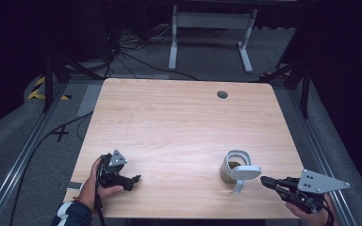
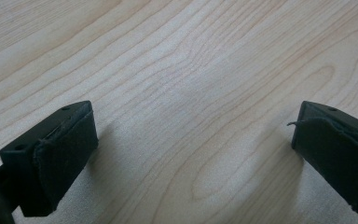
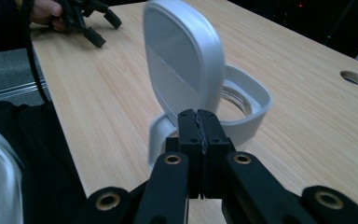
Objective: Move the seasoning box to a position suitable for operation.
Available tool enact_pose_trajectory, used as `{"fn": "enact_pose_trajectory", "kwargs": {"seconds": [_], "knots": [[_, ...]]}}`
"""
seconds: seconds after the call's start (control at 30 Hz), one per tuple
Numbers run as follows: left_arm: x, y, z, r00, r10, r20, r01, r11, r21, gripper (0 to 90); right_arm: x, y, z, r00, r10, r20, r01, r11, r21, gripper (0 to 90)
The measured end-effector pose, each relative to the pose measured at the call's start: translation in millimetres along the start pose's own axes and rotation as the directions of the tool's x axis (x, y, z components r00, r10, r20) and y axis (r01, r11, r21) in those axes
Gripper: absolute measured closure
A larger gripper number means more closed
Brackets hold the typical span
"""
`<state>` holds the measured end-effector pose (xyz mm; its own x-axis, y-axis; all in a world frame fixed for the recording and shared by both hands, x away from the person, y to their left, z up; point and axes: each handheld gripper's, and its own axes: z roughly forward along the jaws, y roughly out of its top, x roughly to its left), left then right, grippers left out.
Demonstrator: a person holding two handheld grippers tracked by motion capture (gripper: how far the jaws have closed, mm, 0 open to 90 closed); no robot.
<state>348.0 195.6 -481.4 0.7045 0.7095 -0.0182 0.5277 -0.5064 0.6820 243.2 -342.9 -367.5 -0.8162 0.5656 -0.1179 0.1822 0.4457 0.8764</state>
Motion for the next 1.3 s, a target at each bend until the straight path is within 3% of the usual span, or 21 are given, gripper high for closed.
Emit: {"fn": "enact_pose_trajectory", "kwargs": {"seconds": [0.23,0.63,0.97,1.3], "knots": [[0.1,0.0,0.0,1.0,0.001,-0.001,-0.001,1.0,-0.001,0.4,7.9,14.1,3.6,0.9994,-0.031,-0.017,0.031,0.999,-0.008,89.6],[0.3,0.1,0.0,1.0,0.002,0.0,-0.002,1.0,-0.001,0.4,8.1,28.8,11.3,0.998,-0.063,-0.006,0.063,0.998,-0.003,89.6],[0.2,0.1,0.2,1.0,0.001,0.001,-0.001,1.0,-0.002,0.4,2.4,35.3,17.3,0.9972,-0.074,0.007,0.074,0.997,-0.001,89.7],[0.3,0.1,0.1,1.0,0.003,0.001,-0.003,1.0,-0.001,0.3,-6.8,43.5,35.1,0.9951,-0.096,0.022,0.096,0.995,0.026,89.7]]}}
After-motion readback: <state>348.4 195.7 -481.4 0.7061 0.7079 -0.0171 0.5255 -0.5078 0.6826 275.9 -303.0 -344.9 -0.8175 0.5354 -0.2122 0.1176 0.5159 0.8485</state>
